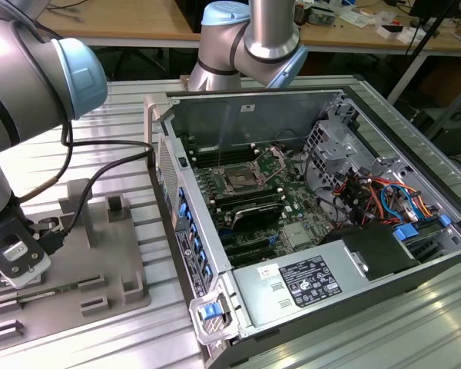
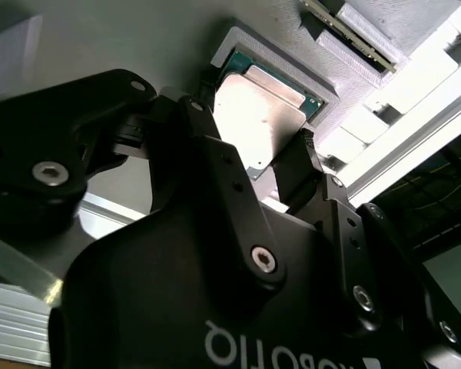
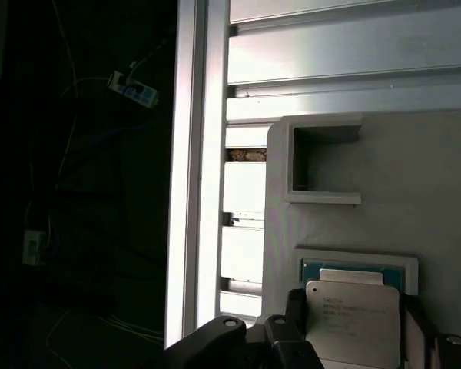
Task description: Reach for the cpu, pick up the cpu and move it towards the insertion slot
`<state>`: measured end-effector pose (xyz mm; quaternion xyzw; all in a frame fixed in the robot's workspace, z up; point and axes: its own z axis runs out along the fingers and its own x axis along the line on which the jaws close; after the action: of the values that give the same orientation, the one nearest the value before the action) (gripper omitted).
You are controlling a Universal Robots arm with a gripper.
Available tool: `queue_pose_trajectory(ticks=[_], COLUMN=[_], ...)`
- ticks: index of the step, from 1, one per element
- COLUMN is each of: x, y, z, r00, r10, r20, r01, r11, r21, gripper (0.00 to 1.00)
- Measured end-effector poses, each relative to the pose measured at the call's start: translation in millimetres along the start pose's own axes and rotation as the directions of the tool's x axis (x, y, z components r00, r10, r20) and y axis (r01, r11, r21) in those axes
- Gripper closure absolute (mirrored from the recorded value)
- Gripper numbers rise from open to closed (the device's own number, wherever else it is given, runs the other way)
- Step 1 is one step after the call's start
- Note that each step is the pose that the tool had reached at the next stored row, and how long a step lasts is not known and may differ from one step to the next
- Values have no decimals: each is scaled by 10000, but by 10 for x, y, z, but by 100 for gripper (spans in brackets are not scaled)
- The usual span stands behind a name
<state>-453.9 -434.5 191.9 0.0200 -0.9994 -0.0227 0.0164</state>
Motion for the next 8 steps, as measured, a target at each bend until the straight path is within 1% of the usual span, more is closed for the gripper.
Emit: queue_pose_trajectory(ticks=[1,3,5,8], x=[1,2,4,4], y=[2,4,6,7], z=[-35,-73,-128,-136], r00=[10000,10000,10000,10000], r10=[0,0,0,0], r20=[0,0,0,2], r01=[0,0,0,0], r11=[10000,10000,10000,10000], r21=[-1,0,0,-1], gripper=[45,45,45,45])
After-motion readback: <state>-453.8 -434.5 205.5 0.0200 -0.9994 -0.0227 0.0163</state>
